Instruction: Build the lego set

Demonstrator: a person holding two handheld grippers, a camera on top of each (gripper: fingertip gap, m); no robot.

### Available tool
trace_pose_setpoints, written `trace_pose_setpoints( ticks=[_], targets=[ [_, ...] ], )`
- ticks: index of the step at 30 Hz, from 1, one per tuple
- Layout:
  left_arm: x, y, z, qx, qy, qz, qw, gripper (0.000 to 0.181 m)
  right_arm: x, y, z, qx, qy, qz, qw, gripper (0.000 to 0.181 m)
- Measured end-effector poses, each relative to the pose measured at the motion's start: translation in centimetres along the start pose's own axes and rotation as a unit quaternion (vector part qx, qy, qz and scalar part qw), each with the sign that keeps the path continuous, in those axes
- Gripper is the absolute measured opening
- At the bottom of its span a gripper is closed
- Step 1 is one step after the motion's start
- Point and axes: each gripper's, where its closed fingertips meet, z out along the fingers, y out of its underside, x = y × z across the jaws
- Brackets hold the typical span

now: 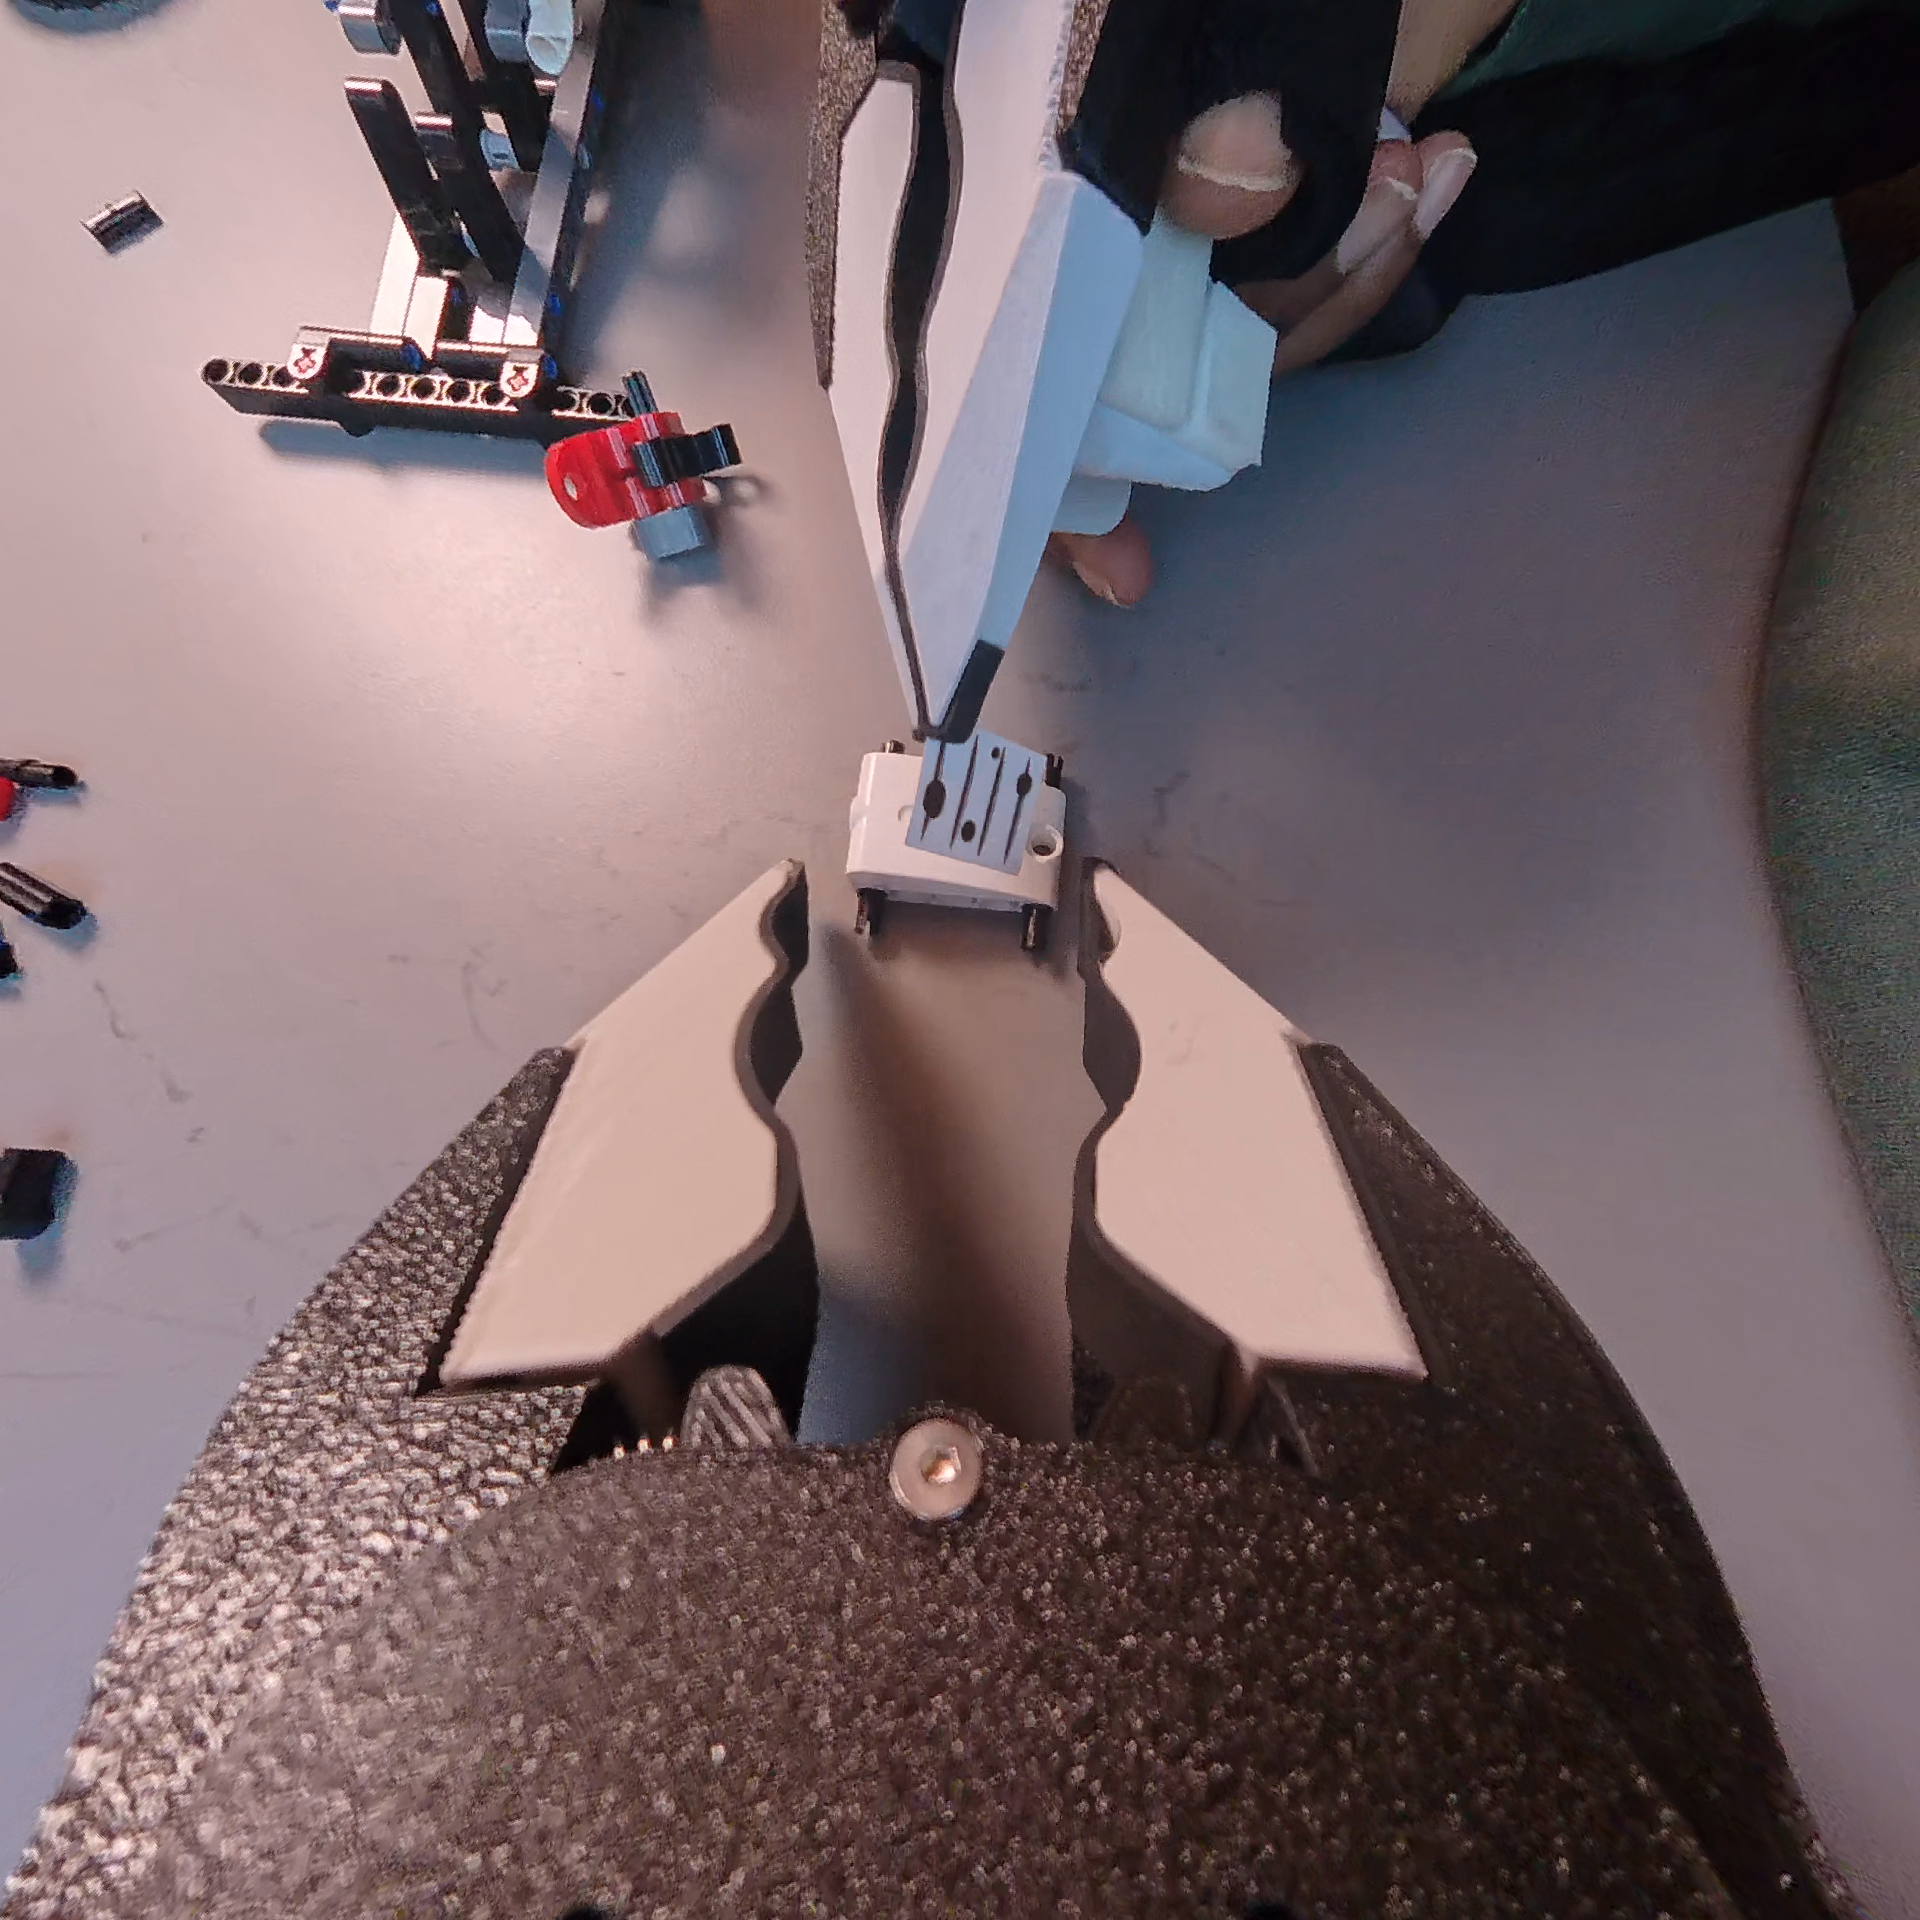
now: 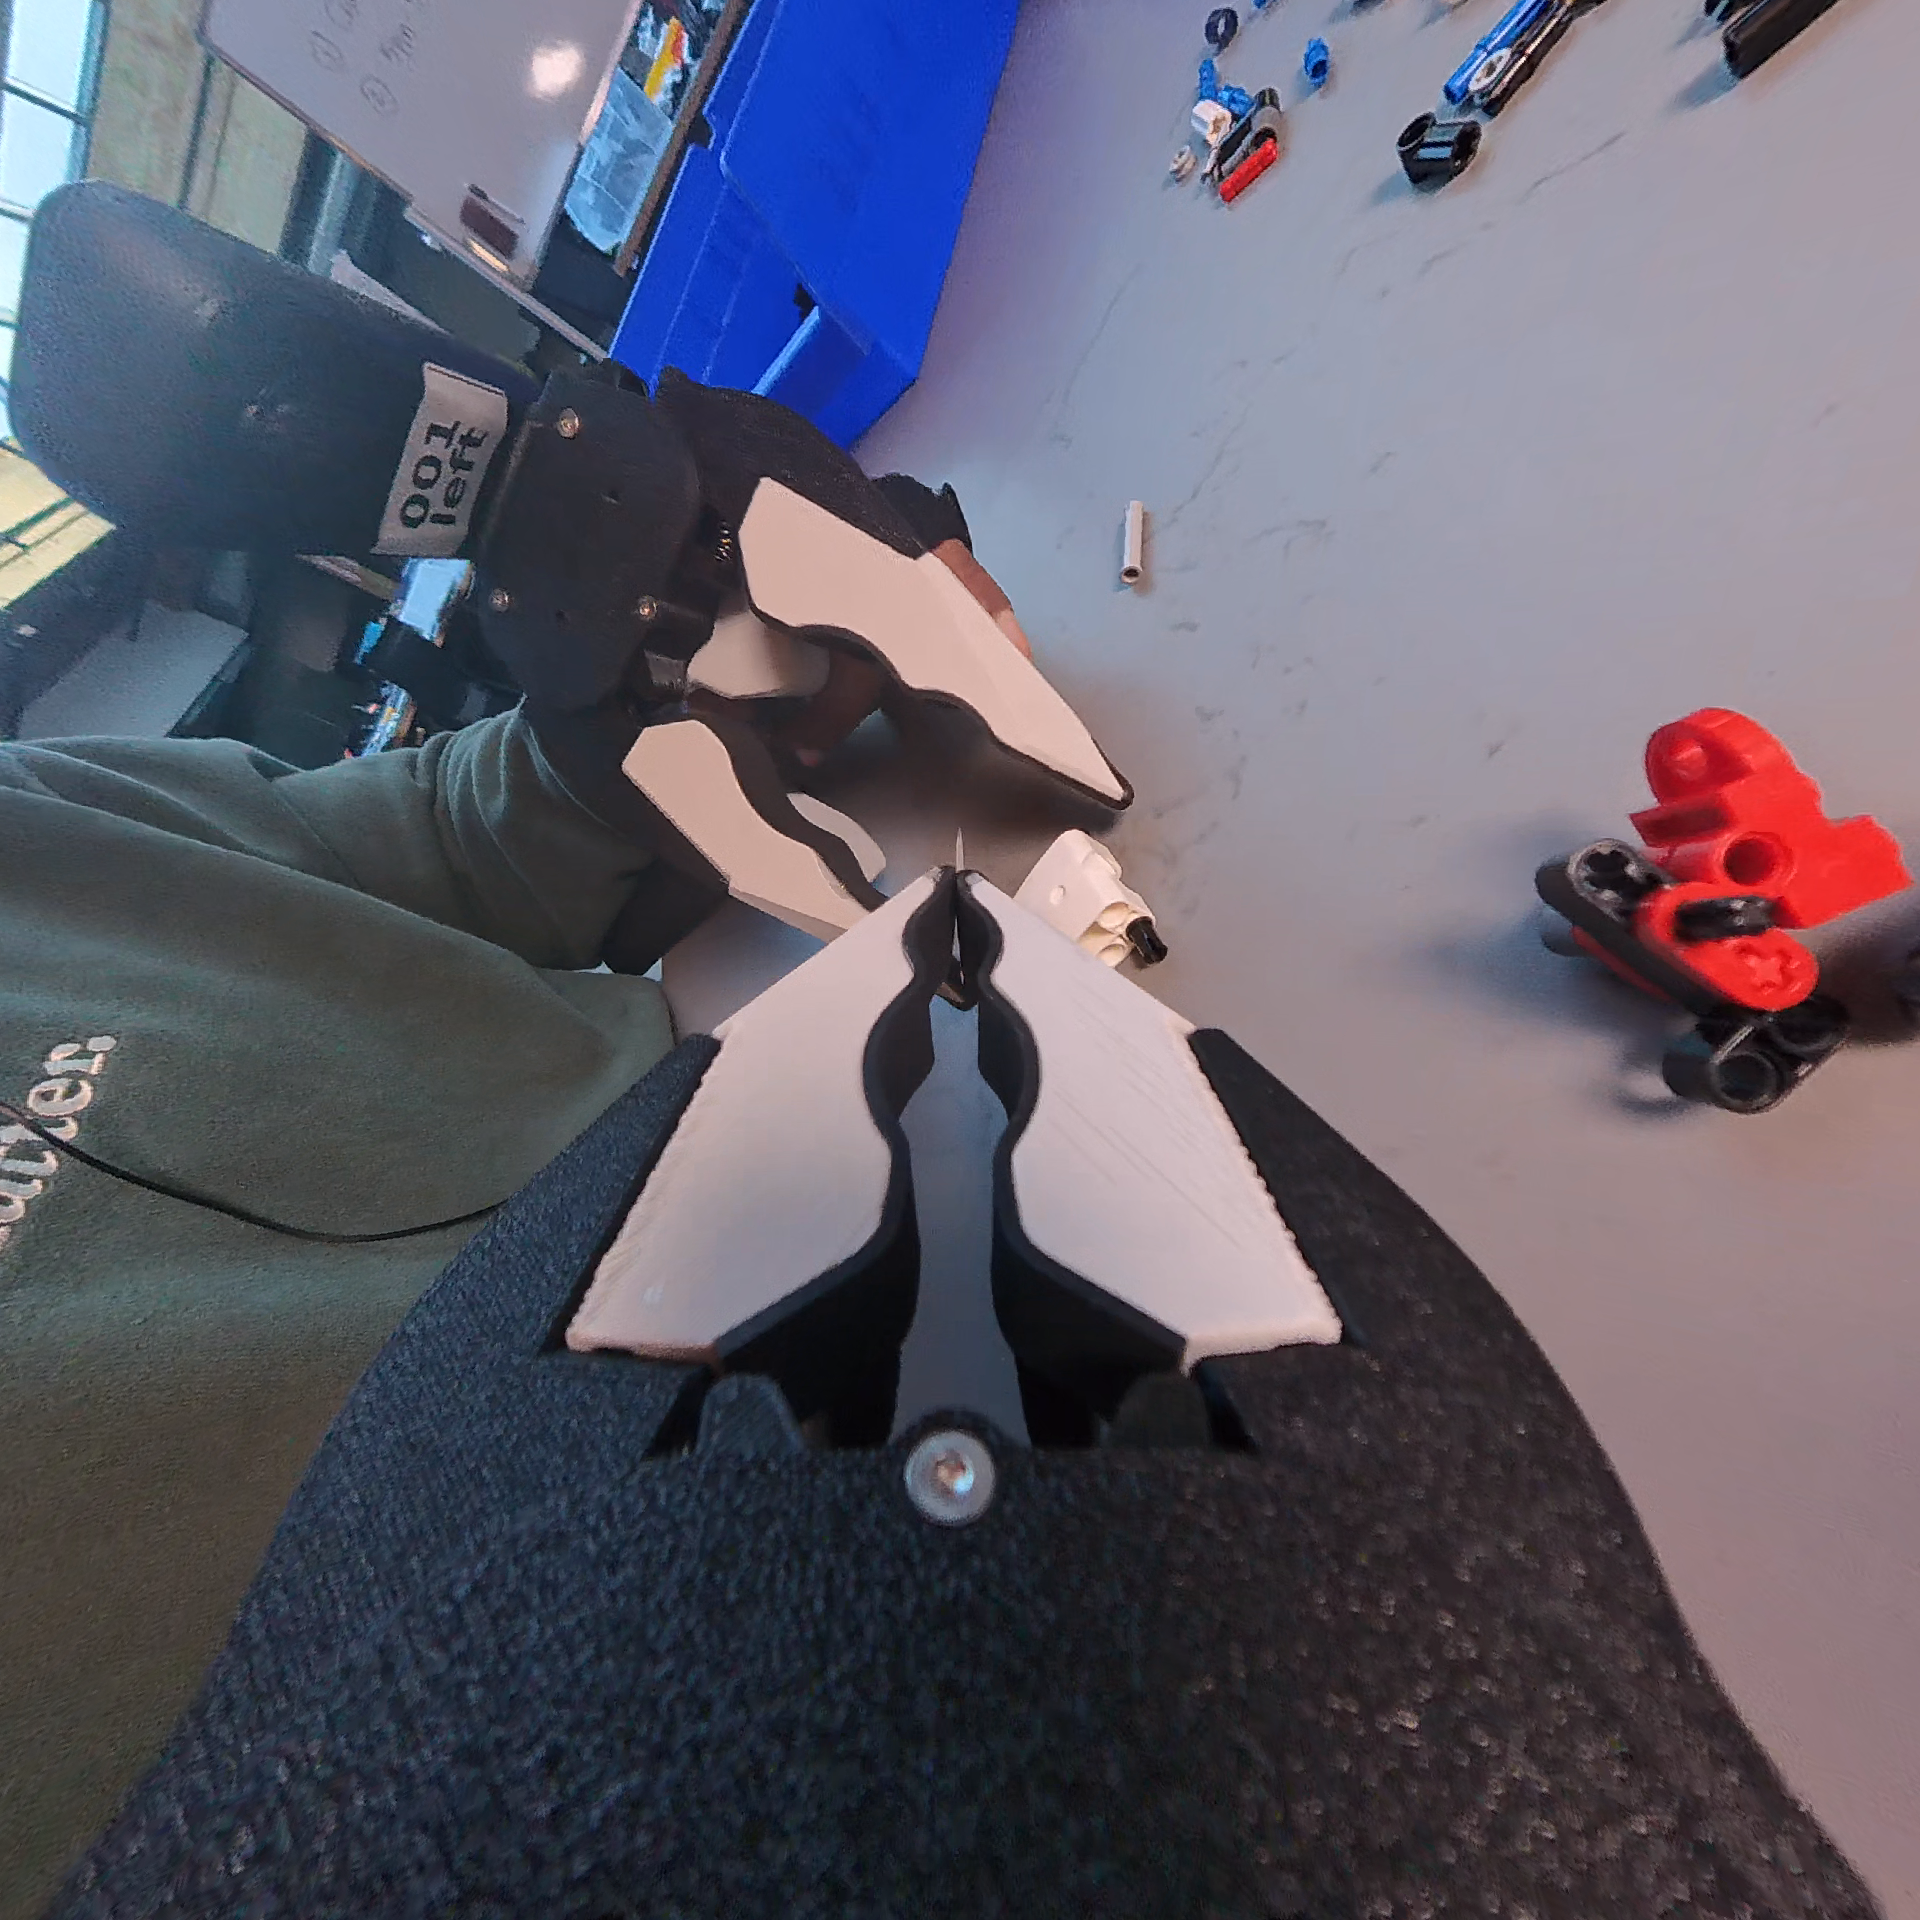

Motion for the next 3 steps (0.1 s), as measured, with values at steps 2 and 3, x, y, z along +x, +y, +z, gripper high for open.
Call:
trace_pose_setpoints(
  ticks=[2, 3],
  targets=[
    [0.03, 0.01, 0.19, -0.004, 0.000, 0.006, 1.000, 0.049, 0.16, 0.15, 0.10, -0.005, 0.001, 0.004, 1.000, 0.000],
    [0.06, 0.07, 0.28, -0.008, 0.000, 0.010, 1.000, 0.048, 0.14, 0.17, 0.15, -0.006, 0.000, 0.005, 1.000, 0.000]
  ],
)
